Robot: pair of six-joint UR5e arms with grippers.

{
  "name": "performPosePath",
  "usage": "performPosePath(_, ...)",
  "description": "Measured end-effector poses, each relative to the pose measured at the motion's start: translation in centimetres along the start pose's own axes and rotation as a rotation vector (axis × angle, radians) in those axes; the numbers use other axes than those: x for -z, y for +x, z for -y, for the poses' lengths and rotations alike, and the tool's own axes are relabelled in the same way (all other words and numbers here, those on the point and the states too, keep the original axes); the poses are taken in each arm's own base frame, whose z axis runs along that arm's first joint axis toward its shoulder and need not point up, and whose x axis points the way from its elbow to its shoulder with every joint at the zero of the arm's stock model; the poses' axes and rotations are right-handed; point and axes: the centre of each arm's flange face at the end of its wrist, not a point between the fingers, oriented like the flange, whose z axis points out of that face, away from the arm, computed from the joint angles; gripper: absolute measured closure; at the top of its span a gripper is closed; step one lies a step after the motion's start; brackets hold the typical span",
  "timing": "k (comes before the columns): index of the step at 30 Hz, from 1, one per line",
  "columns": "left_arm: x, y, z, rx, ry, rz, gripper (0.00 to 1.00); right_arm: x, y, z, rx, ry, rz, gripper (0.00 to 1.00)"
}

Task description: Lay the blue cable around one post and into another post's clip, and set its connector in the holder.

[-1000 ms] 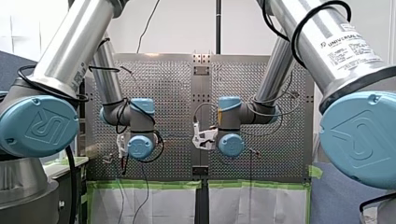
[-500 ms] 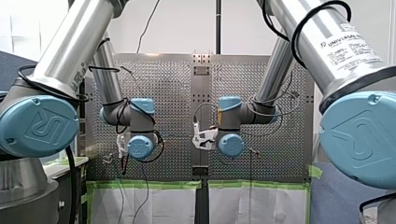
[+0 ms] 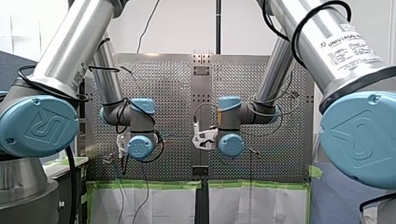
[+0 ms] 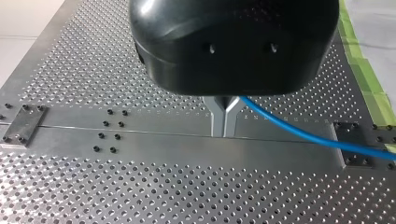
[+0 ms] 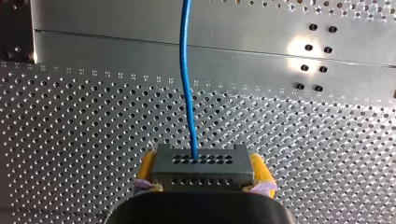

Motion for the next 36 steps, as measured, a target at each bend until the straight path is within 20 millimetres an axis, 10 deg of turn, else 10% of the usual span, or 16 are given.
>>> performPosePath(36, 0.3, 1.5, -0.6, -0.057, -0.014, -0.089, 1.00, 0.0, 0.0, 0.0, 0.000, 0.000, 0.000, 1.00)
